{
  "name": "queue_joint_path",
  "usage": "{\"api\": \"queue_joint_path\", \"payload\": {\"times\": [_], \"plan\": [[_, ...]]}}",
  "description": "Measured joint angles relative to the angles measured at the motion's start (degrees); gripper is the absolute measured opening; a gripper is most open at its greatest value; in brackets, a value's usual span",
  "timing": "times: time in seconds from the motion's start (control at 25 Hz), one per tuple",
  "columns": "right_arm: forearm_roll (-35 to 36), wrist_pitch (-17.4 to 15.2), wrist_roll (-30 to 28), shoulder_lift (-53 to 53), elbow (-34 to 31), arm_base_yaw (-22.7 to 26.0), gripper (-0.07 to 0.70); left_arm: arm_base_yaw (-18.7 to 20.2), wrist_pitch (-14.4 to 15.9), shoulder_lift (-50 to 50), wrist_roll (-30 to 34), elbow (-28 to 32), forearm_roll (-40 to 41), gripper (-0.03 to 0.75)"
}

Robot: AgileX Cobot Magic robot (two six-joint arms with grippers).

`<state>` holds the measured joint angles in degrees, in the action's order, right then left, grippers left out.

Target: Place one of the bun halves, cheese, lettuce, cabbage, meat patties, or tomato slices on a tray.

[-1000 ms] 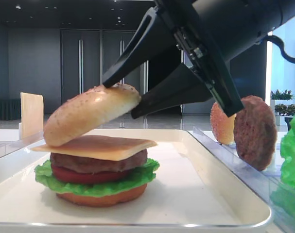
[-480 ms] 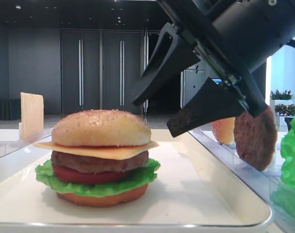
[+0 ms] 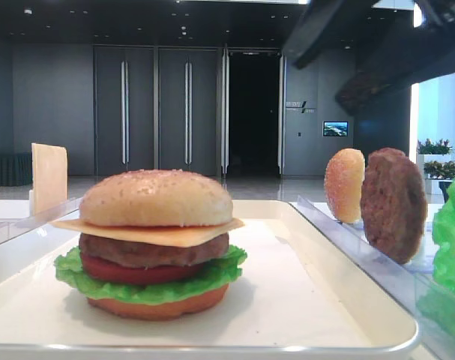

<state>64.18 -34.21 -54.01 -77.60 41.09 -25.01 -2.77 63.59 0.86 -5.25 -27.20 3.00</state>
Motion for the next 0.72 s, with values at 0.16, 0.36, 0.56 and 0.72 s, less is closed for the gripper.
{"api": "queue_joint_path", "payload": {"times": [0.16, 0.36, 0.56, 0.72], "plan": [[-13.82, -3.22, 11.78, 5.78, 0.00, 7.82, 0.454, 0.00, 0.00, 0.00, 0.00, 0.00, 0.00, 0.692], [-28.28, -9.37, 22.29, 11.55, 0.00, 19.76, 0.454, 0.00, 0.00, 0.00, 0.00, 0.00, 0.00, 0.692], [-43.04, -13.45, 35.36, 15.91, 0.98, 28.50, 0.454, 0.00, 0.00, 0.00, 0.00, 0.00, 0.00, 0.692], [-56.71, -19.30, 45.23, 17.26, 2.95, 30.09, 0.454, 0.00, 0.00, 0.00, 0.00, 0.00, 0.00, 0.692]]}}
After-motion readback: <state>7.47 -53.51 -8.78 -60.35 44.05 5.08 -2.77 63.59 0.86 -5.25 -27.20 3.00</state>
